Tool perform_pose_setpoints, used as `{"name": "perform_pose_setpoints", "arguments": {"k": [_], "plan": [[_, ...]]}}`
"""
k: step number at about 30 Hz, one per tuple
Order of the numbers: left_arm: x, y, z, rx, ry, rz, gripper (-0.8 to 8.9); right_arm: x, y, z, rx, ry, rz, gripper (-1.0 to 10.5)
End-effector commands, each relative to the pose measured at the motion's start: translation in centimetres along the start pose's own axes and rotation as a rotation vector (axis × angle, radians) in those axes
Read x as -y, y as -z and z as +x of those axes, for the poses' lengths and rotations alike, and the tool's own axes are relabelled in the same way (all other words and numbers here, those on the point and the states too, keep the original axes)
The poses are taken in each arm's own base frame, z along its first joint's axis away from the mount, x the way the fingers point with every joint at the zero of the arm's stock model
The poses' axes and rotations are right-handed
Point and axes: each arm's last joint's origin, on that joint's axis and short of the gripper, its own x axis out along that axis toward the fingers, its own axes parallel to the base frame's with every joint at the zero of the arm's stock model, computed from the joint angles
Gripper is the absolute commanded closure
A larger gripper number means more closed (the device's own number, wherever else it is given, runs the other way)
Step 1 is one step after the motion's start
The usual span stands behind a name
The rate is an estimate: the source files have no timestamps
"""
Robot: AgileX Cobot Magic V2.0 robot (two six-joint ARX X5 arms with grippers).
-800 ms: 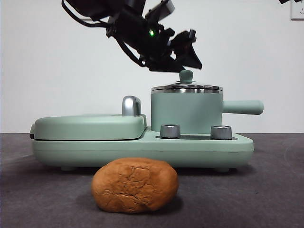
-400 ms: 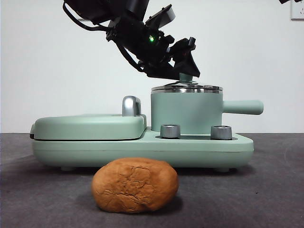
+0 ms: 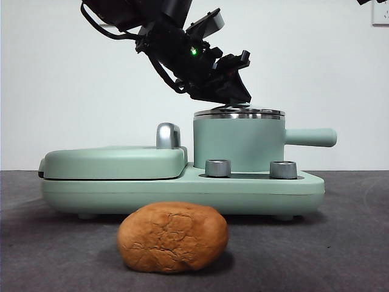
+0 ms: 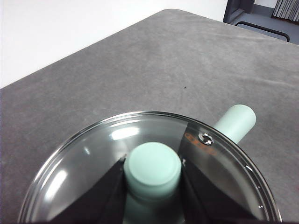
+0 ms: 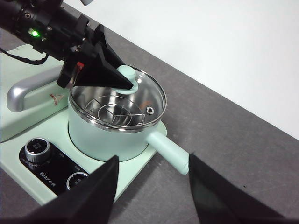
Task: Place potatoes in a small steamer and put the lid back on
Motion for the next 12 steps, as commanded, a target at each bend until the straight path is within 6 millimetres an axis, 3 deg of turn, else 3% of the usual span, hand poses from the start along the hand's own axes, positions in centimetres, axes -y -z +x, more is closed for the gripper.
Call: {"name": "perform_pose_setpoints", "arguments": {"k": [1, 12], "plan": [[0.21, -0.26, 0.68, 0.015, 0.005, 0.007, 8.08, 0.11, -0.66, -0.19, 0.025, 0.004, 0.006, 7.1], [0.87, -1.22, 0.09, 0.039, 0.015, 0.017, 8.08, 0.09, -0.60, -0.19, 0.019, 0.001, 0.008, 7.1]]}}
